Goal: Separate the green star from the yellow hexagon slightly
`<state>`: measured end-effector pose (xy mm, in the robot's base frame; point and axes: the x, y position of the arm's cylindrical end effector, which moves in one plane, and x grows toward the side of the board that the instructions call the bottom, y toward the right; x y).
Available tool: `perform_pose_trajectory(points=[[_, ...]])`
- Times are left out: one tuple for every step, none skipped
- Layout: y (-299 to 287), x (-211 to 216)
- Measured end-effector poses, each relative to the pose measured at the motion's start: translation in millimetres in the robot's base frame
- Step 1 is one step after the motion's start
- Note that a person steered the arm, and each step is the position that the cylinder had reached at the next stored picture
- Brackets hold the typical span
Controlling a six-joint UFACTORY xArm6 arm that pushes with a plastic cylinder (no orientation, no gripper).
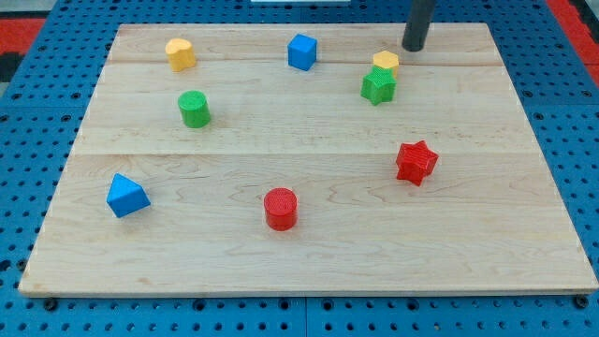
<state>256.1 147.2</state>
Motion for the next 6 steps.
perform_pose_trajectory(points=[[-38,45],[-66,95],[-32,119],[-1,137],[-15,160],[-58,162]])
